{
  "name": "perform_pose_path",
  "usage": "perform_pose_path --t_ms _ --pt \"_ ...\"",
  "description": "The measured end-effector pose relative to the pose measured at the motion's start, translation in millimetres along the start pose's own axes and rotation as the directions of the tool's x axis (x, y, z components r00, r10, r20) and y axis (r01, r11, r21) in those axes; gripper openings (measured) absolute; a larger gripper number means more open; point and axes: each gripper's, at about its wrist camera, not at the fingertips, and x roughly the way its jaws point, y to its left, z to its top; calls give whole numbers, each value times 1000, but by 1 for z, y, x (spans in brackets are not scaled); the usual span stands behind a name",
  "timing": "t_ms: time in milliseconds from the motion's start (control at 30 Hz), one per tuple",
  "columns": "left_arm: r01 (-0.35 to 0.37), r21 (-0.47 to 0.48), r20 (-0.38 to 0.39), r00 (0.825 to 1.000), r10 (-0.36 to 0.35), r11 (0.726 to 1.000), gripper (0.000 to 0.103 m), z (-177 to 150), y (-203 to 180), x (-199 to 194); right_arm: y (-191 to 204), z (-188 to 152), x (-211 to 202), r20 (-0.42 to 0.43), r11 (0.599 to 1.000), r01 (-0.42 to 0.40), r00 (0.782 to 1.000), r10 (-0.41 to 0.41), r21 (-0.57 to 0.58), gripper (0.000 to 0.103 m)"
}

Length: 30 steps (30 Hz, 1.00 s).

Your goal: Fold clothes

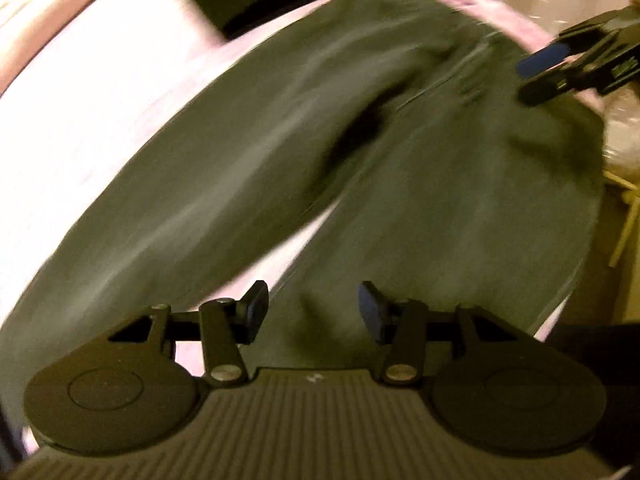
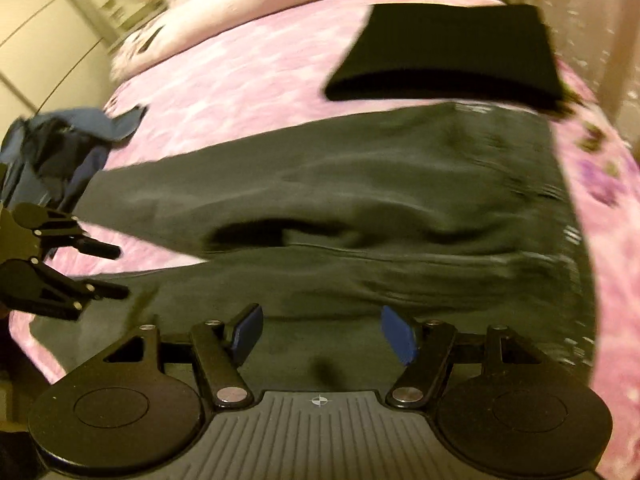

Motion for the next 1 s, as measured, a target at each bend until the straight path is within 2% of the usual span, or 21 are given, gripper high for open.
perform_pose_path --t_ms 133,267,367,467,567,733,800,867,1000 --pt "-44 -54 14 999 44 998 45 -46 52 -13 37 17 19 -1 996 61 998 -61 -72 69" --pt "-30 -24 86 996 32 999 45 -56 82 -19 61 39 42 -21 992 92 995 -94 -85 69" --pt "-11 -6 133 991 12 1000 45 -46 95 -11 75 52 66 -48 983 130 989 -137 -133 69" --pt "-8 33 162 987 2 999 45 -30 107 3 68 65 70 -29 973 174 983 -180 -152 69" --pt "-12 47 171 985 4 999 45 -4 125 22 35 81 64 -1 955 237 970 -241 -179 69" --pt "1 46 157 988 -8 999 46 56 161 75 -57 120 60 27 928 328 944 -328 -178 69" --pt "47 51 128 990 -54 998 48 78 170 99 -85 138 66 25 921 318 947 -321 -225 69" --pt "78 79 87 993 -84 994 48 90 174 118 -104 155 81 5 902 282 955 -297 -326 69" --pt "109 138 25 993 -113 985 48 102 177 140 -125 181 122 -81 854 169 968 -238 -493 69"
